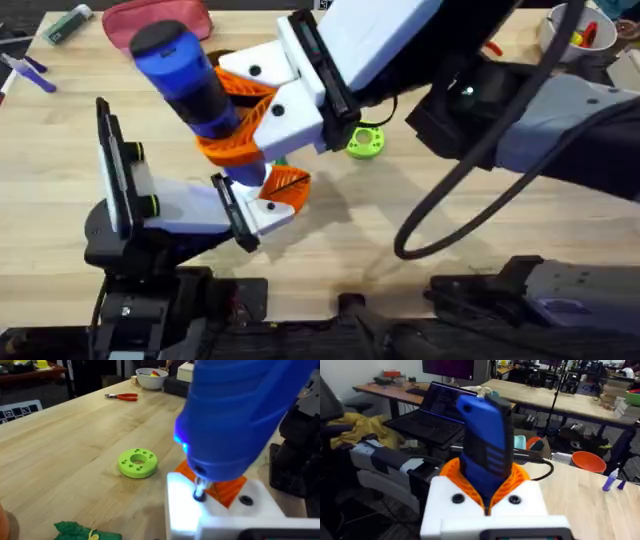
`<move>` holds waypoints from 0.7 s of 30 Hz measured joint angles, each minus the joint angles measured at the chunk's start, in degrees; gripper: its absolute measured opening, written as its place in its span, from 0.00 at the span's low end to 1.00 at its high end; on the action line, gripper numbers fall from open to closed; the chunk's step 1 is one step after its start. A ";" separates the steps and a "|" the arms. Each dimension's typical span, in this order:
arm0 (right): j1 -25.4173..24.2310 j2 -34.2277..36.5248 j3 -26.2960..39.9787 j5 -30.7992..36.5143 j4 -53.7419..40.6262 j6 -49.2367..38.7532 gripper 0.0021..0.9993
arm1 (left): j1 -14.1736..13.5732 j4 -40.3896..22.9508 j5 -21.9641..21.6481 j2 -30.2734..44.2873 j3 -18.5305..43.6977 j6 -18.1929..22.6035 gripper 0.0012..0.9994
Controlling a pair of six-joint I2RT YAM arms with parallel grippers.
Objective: Pick up the gripper from the table and insert it into the empty holder that is missing its gripper. Then pick up a screw, insert it into the mounting hole, and use the screwdriver to tighten it. Finally, clean up the table by picking up the vegetable and placing it into the bucket.
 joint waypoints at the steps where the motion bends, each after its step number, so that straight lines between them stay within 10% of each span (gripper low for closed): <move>1: 0.00 0.06 0.00 0.00 0.02 -0.07 0.02 | 0.00 0.00 0.00 0.00 0.00 0.00 0.01; 21: -0.81 1.00 0.00 -0.22 -0.61 0.10 0.02 | 0.00 0.00 -0.02 0.00 0.00 -0.02 0.01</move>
